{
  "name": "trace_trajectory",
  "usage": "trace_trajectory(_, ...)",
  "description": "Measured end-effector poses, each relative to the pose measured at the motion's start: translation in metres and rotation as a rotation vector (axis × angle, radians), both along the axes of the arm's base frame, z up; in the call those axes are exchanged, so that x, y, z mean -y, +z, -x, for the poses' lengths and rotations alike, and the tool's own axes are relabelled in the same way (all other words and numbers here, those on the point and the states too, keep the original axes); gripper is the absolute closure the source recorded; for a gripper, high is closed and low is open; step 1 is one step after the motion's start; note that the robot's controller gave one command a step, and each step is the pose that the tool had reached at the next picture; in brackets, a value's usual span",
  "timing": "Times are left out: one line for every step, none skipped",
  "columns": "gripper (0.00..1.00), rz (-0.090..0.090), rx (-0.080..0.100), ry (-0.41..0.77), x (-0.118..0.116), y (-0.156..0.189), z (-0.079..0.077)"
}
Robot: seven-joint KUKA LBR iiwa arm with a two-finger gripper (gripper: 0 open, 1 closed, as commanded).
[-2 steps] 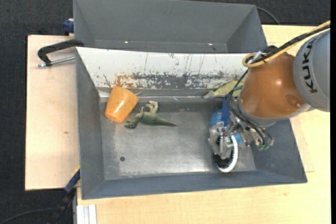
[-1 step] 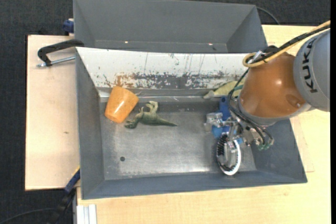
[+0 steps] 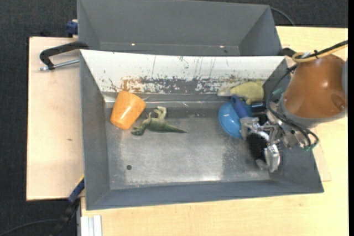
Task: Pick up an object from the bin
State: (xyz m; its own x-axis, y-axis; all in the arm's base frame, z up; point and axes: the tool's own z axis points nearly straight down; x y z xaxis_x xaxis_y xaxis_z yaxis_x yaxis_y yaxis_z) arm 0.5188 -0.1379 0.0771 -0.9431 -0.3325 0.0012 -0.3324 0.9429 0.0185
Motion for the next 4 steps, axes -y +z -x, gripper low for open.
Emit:
trace_trajectory(1.00,0.001,0.004,0.005,-0.003,0.000,-0.001)
trace_trajectory(1.00,0.020,0.022,0.357,0.017,0.149,0.021)
trace_trajectory(1.00,0.012,0.009,0.362,-0.001,0.095,0.009)
trace_trajectory(0.00,0.014,0.012,0.358,0.001,0.098,0.009)
